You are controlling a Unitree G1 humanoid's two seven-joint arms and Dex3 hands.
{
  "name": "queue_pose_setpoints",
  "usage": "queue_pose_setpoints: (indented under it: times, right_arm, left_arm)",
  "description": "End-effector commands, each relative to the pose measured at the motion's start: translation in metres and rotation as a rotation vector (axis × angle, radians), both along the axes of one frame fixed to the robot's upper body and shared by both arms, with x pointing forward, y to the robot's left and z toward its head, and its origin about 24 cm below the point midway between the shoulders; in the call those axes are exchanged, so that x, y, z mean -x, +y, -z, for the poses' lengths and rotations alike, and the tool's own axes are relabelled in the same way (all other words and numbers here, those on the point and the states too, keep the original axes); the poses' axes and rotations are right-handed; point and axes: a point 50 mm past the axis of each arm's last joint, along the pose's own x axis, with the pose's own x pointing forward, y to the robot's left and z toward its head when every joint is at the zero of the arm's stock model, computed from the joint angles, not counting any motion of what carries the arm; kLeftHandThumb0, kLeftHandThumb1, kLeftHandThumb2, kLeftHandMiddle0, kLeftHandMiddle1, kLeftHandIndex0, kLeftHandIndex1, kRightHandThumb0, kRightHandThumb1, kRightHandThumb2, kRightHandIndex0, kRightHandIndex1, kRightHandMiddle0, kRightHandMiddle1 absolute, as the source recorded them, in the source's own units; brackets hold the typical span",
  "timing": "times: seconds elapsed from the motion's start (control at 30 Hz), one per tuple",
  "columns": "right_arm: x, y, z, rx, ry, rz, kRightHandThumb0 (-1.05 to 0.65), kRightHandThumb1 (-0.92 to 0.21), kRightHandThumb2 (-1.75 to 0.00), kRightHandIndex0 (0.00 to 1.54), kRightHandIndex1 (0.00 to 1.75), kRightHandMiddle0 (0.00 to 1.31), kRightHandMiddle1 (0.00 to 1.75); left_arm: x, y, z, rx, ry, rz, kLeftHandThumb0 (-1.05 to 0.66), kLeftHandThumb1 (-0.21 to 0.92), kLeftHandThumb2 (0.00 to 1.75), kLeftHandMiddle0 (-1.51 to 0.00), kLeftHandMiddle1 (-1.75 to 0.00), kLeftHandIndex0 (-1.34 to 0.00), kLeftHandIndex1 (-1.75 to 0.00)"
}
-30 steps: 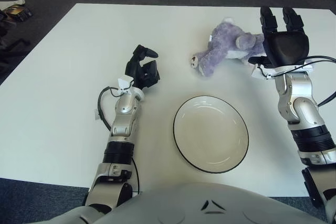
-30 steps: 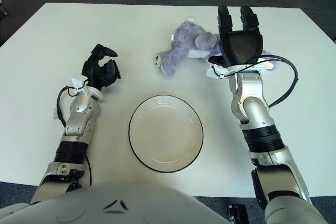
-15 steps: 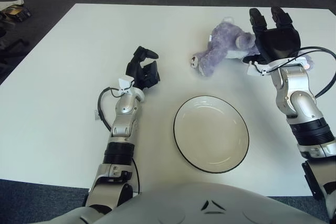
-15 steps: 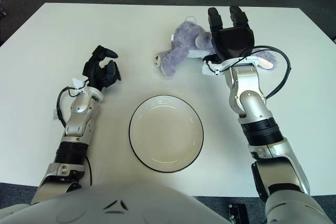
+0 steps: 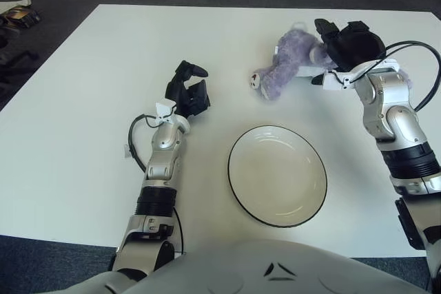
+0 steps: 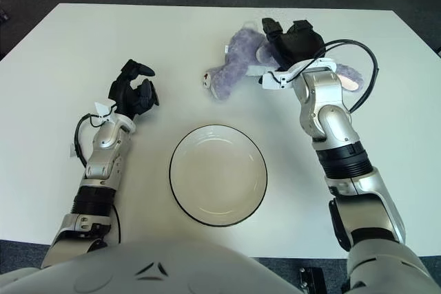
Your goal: Put the doll into the plate.
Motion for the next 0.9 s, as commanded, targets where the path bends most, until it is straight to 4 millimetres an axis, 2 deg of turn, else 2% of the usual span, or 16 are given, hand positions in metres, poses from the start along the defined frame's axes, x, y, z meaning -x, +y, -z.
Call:
queue_pose_setpoints:
  times: [0.0, 0.27, 0.47, 0.87]
  right_arm:
    - [-0.001, 0.001, -0.010, -0.003, 0.011, -0.002, -1.04, -0.79, -0.21, 0.22, 1.72, 0.00, 0.20]
    - [-0.007, 0.000, -0.010, -0.038, 0.032, -0.017, -1.05, -0.81, -0.19, 0.31, 1.74, 0.00, 0.26]
    - [-0.008, 0.000, -0.009, -0.075, 0.048, -0.032, -1.05, -0.79, -0.16, 0.40, 1.75, 0.00, 0.41]
    - [-0.020, -0.003, -0.005, -0.100, 0.089, -0.007, -1.05, -0.80, -0.15, 0.52, 1.75, 0.00, 0.43]
  left_arm:
    - [0.009, 0.000, 0.020, 0.017, 0.069, -0.004, -0.39, 0.66, 0.87, -1.10, -1.75, -0.35, -1.75]
    - [0.009, 0.000, 0.020, 0.019, 0.061, 0.000, -0.38, 0.66, 0.87, -1.11, -1.75, -0.35, -1.75]
    - [0.010, 0.000, 0.020, 0.020, 0.053, 0.003, -0.38, 0.67, 0.87, -1.11, -1.75, -0.35, -1.75]
    - [0.009, 0.001, 0.020, 0.016, 0.048, 0.003, -0.38, 0.67, 0.86, -1.08, -1.75, -0.34, -1.75]
